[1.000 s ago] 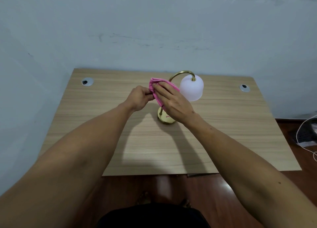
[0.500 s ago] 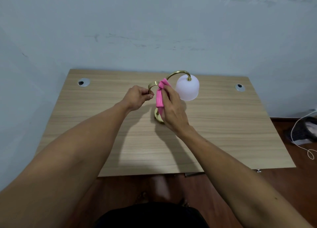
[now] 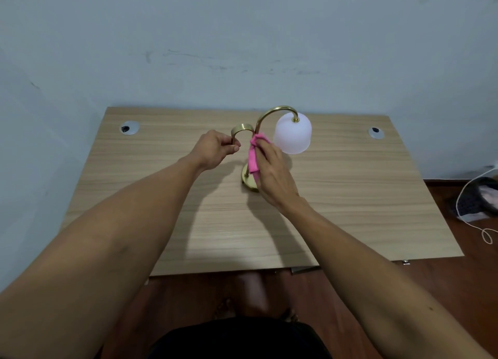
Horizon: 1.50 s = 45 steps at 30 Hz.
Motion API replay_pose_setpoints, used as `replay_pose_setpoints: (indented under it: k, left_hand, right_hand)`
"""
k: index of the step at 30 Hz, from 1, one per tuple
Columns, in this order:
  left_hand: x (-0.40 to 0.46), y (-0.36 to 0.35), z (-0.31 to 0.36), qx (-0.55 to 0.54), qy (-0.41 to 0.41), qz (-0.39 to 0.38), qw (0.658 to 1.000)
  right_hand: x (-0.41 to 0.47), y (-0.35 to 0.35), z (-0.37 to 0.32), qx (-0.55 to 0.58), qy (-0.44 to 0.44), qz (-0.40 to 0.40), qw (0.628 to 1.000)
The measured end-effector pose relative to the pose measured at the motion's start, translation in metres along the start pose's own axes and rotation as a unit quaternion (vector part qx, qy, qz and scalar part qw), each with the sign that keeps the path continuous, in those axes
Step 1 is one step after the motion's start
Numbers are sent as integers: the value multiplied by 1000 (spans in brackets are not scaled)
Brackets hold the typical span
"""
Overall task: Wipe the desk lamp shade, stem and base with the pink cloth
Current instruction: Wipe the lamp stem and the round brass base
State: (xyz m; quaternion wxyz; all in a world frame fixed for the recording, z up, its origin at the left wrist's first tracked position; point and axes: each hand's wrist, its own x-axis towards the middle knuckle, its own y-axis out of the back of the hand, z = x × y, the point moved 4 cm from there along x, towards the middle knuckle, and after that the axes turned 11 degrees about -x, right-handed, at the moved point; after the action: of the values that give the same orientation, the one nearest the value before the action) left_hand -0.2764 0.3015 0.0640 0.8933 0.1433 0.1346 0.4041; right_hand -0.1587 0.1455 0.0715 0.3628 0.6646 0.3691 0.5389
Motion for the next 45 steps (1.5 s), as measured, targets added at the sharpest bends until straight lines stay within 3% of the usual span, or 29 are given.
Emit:
replay_pose_setpoints:
  k: [5, 9, 13, 17, 22, 26, 30, 35, 40, 45]
  left_hand:
    - [-9, -1, 3, -13, 3, 18, 1000]
    - [-23, -13, -9, -35, 48, 50, 997]
    - [-34, -33, -33, -23, 118, 42, 992]
    - [-37, -57, -47, 3, 142, 27, 989]
    - [-27, -84, -66, 76, 151, 13, 985]
    - [-9, -102, -82, 130, 129, 3, 983]
    - [-2, -116, -97, 121, 108, -2, 987]
    - [-3, -125, -96, 97, 99, 7, 990]
    - [-2, -126, -109, 108, 105, 4, 989]
    - [0, -124, -116, 123, 99, -19, 987]
  right_hand:
    - [-30, -19, 35, 32, -124, -67, 990]
    - [-45, -31, 48, 77, -149, -129, 977]
    - [-48, -31, 63, 48, -160, -117, 979]
    - [-51, -45, 76, 81, -196, -161, 964]
    - [-32, -57, 94, 121, -236, -77, 961]
    - [-11, -69, 91, 148, -209, -83, 963]
    - [-4, -89, 79, 177, -198, -164, 950]
    - [-17, -122, 77, 175, -91, -254, 947]
    - [-30, -137, 92, 80, 72, -321, 941]
    - [-18, -142, 98, 61, 107, -336, 934]
